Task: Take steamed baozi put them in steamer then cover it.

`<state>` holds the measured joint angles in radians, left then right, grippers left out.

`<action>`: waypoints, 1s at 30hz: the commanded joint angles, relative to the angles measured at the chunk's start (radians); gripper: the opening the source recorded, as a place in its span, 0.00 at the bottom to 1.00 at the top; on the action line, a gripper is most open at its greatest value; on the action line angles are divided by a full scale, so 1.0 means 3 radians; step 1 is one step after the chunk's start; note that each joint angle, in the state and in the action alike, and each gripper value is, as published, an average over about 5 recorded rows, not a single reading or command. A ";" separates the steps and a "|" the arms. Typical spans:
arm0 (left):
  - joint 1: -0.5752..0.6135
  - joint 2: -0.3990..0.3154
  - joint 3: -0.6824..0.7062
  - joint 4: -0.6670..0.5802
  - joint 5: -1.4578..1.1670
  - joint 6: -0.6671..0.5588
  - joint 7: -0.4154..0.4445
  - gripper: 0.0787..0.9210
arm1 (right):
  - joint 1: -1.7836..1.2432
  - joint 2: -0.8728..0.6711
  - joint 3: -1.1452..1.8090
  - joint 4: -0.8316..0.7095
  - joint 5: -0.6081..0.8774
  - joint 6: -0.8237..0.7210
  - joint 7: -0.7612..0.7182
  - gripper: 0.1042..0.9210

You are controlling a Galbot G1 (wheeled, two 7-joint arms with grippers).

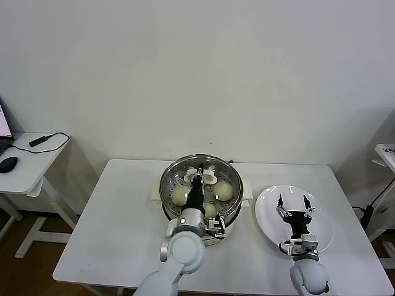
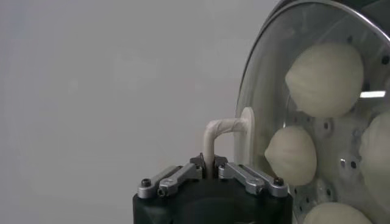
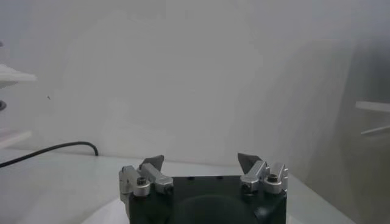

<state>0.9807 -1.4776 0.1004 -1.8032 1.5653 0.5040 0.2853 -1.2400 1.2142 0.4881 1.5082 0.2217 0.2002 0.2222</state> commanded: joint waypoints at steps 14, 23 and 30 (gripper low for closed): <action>0.0063 -0.0025 -0.0016 0.0024 0.0185 -0.0116 0.0009 0.13 | -0.0003 0.0003 0.0023 0.0010 0.0000 0.0016 0.0007 0.88; 0.0117 0.0043 -0.0014 -0.0222 0.0113 -0.0118 0.0036 0.29 | -0.0002 -0.0005 0.0018 0.0023 0.0015 0.0010 0.0002 0.88; 0.0255 0.0290 0.0066 -0.0634 -0.0152 -0.0067 0.0108 0.53 | 0.0011 -0.0028 0.0024 0.0031 0.0029 0.0000 0.0004 0.88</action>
<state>1.0234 -1.4558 0.1036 -1.8619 1.5897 0.4749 0.2987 -1.2388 1.2063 0.4952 1.5163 0.2279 0.2022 0.2223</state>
